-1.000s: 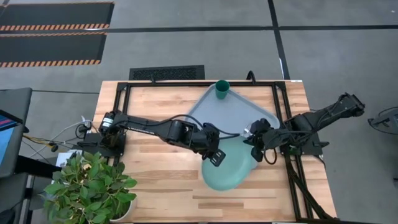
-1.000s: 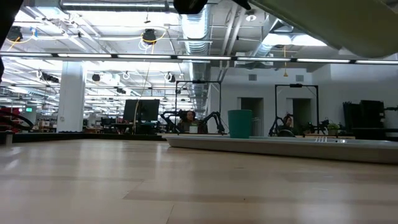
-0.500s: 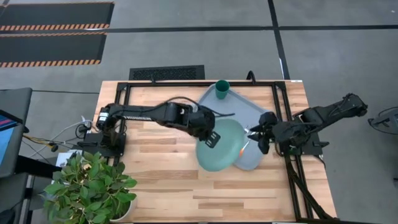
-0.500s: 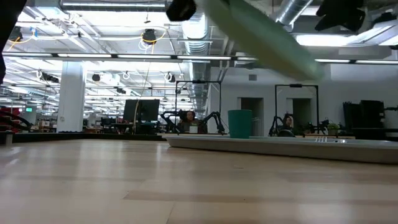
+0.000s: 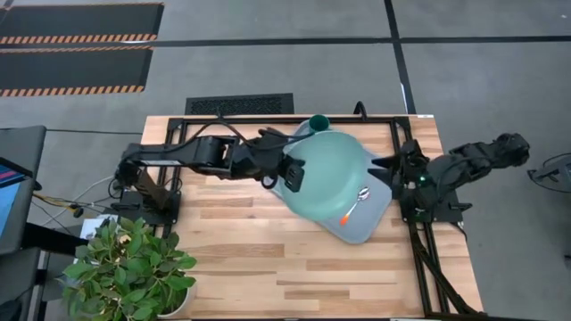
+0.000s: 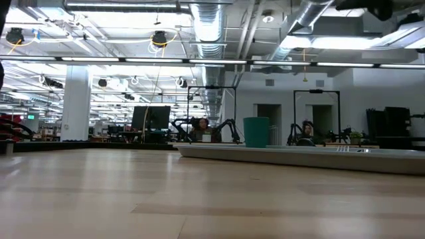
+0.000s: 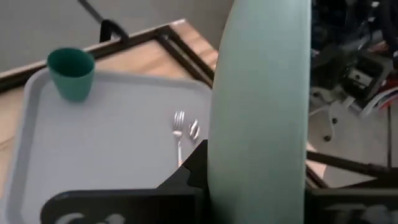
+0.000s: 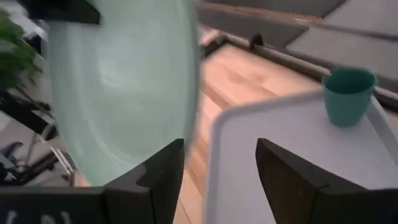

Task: Pick and place plate/cup/fork/spoon on tray
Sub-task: Put the light green plate on the blue tray

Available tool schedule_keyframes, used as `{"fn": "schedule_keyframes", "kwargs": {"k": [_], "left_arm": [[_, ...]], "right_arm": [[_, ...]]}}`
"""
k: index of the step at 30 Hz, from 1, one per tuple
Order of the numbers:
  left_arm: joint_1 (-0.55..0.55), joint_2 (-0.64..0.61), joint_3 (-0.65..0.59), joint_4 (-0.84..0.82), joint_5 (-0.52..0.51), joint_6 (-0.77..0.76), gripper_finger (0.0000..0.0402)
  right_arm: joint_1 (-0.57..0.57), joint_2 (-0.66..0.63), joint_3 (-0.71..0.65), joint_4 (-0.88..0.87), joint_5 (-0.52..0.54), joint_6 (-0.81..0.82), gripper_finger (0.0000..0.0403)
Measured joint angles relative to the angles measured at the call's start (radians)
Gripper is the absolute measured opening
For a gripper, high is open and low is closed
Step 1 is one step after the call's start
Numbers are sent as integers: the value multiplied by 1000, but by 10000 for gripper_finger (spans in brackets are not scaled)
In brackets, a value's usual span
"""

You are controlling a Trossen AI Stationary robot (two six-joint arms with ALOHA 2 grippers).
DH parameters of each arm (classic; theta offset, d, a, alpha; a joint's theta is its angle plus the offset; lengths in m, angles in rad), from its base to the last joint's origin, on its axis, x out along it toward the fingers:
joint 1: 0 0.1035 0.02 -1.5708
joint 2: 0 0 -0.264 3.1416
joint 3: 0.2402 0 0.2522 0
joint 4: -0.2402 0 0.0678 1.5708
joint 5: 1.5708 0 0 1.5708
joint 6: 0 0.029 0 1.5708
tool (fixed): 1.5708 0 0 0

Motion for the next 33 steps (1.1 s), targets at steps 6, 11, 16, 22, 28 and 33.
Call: {"fn": "schedule_keyframes", "kwargs": {"k": [6,11,16,22,28,33], "left_arm": [[16,32,-1,105,47,25,20],[16,33,-1,150,56,39,20],[16,33,-1,148,30,20,36],[13,34,-1,144,39,20,87],[32,28,1,2,-39,-60,116],[39,29,1,-24,-54,-53,136]], "right_arm": [[-4,2,0,87,-3,-68,224],[-4,2,0,95,-3,-68,221],[-4,10,0,96,-3,-37,125],[-16,11,-1,93,14,-36,19],[-61,12,-2,22,22,10,8],[-85,11,-2,5,3,16,5]]}}
